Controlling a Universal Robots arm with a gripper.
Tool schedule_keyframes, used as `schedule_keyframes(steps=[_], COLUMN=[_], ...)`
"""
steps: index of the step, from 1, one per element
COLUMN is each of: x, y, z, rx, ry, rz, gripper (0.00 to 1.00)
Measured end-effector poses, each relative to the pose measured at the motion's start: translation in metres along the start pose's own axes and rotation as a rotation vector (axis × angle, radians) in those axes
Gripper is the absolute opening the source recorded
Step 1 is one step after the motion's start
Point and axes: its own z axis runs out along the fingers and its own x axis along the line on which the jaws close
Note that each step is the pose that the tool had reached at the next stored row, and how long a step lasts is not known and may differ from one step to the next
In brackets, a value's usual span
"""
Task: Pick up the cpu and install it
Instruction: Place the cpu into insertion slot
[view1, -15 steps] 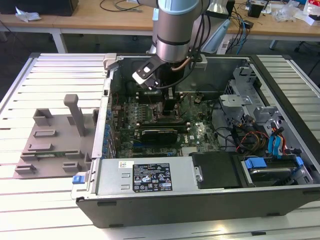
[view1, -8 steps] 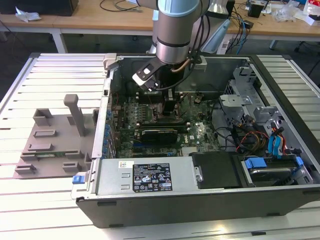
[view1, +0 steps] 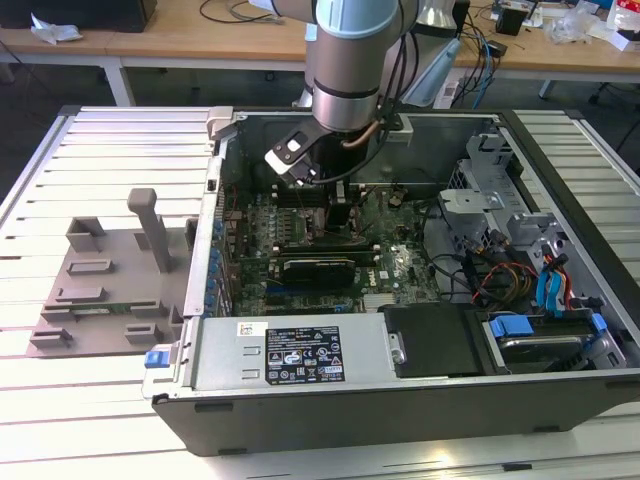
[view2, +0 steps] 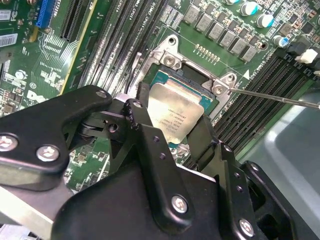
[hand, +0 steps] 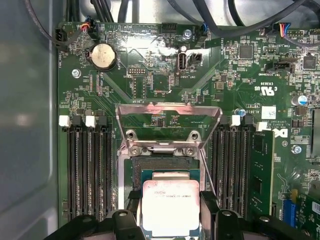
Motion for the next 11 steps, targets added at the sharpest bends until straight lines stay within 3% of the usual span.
schedule_keyframes(steps=[11], x=[0.0050], y=[0.0033], z=[0.0135], rx=[0.0000], ry=[0.0000], rz=[-0.002], gripper=[0.55])
